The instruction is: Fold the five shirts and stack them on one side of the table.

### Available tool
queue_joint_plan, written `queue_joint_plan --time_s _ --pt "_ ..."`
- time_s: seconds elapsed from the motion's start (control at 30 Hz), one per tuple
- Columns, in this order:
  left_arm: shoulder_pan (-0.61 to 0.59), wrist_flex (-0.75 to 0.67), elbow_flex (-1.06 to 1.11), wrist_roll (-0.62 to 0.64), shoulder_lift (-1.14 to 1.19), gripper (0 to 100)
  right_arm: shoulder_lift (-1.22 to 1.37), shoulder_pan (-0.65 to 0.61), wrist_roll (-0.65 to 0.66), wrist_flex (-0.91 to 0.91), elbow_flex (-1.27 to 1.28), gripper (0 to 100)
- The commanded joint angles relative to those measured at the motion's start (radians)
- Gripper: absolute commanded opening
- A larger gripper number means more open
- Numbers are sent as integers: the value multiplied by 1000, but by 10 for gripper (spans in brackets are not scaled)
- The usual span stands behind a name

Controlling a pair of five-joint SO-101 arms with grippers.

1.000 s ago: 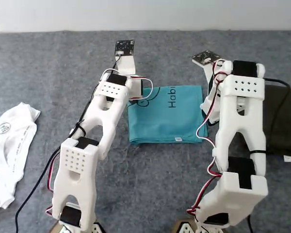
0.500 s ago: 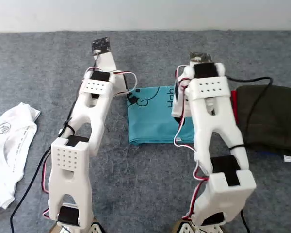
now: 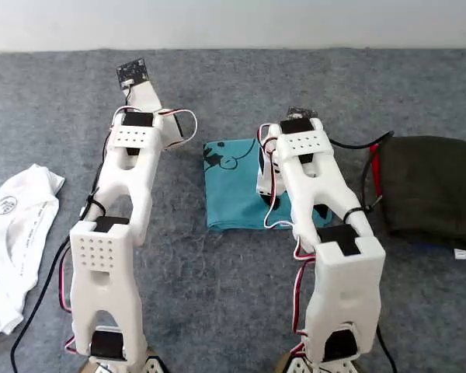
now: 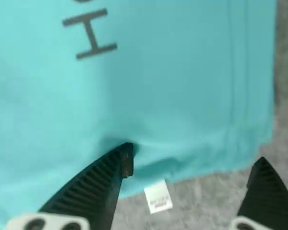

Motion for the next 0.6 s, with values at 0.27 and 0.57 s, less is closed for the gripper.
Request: queue_joint_plan --time_s 0.27,0.57 --pt "0 -3 -19 3 -77 13 82 25 3 -65 -3 195" --pt "0 -2 -19 3 -77 13 64 44 95 -56 -5 9"
